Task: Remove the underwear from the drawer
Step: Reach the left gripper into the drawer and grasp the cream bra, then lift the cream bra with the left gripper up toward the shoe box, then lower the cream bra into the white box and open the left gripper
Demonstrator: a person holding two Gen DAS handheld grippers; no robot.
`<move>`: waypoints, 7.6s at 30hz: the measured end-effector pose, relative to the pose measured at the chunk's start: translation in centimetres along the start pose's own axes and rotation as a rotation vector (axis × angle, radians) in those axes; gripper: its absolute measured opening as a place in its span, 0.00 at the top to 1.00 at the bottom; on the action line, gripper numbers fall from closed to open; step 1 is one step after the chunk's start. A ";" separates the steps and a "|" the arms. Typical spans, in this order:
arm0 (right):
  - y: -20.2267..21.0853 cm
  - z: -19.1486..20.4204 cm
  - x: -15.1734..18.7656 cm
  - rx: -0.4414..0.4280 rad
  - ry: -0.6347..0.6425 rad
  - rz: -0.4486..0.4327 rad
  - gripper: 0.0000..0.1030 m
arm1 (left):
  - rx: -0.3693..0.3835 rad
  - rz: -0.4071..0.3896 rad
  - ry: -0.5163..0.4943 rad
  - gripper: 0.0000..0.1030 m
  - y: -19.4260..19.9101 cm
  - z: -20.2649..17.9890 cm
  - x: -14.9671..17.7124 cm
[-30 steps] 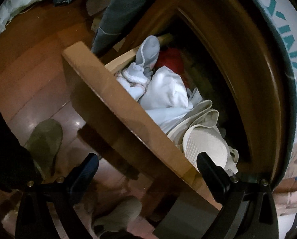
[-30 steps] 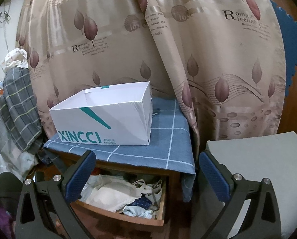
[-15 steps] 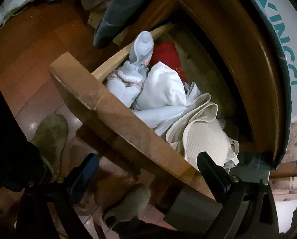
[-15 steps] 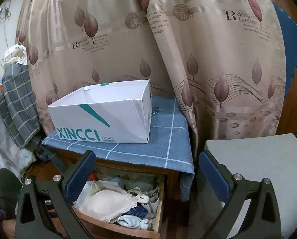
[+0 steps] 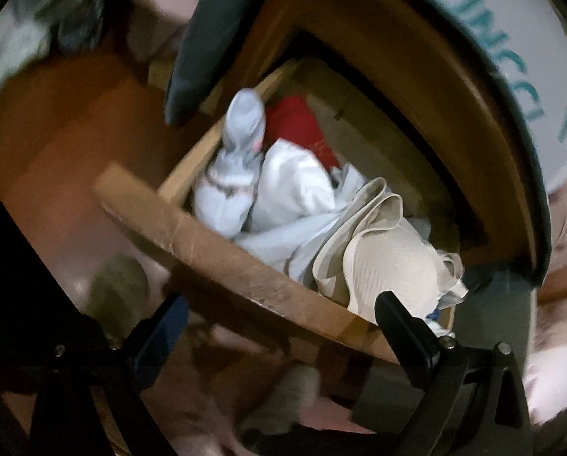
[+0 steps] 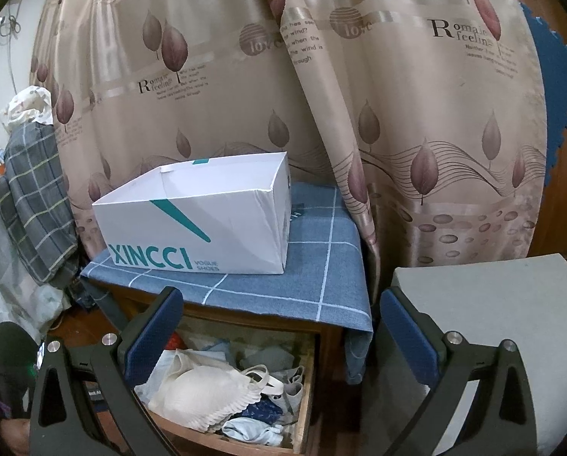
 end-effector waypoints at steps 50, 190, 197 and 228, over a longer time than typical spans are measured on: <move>2.1 -2.8 -0.2 -0.047 -0.140 -0.069 0.00 | -0.214 0.278 -0.925 0.59 -11.5 -14.2 3.9; -13.0 2.5 9.3 -0.438 -0.374 0.594 0.72 | -0.068 -0.303 -0.642 0.66 11.9 -21.4 -21.8; -13.1 2.7 9.4 -0.446 -0.372 0.601 0.72 | -0.146 -0.276 -0.651 0.55 9.4 -21.3 -22.9; -12.7 3.3 9.5 -0.435 -0.328 0.612 0.71 | 0.041 -0.453 -0.520 0.34 16.6 -11.4 -15.2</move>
Point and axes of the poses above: each gripper's, at about its wrist camera, not at the fingertips, and y roughly against the way its jaws point, z to its left, x to its underside, the point moved 6 cm from there along -y, roughly the way its jaws point, and after that the axes turned 12 degrees about -x, right-handed, at the moved point
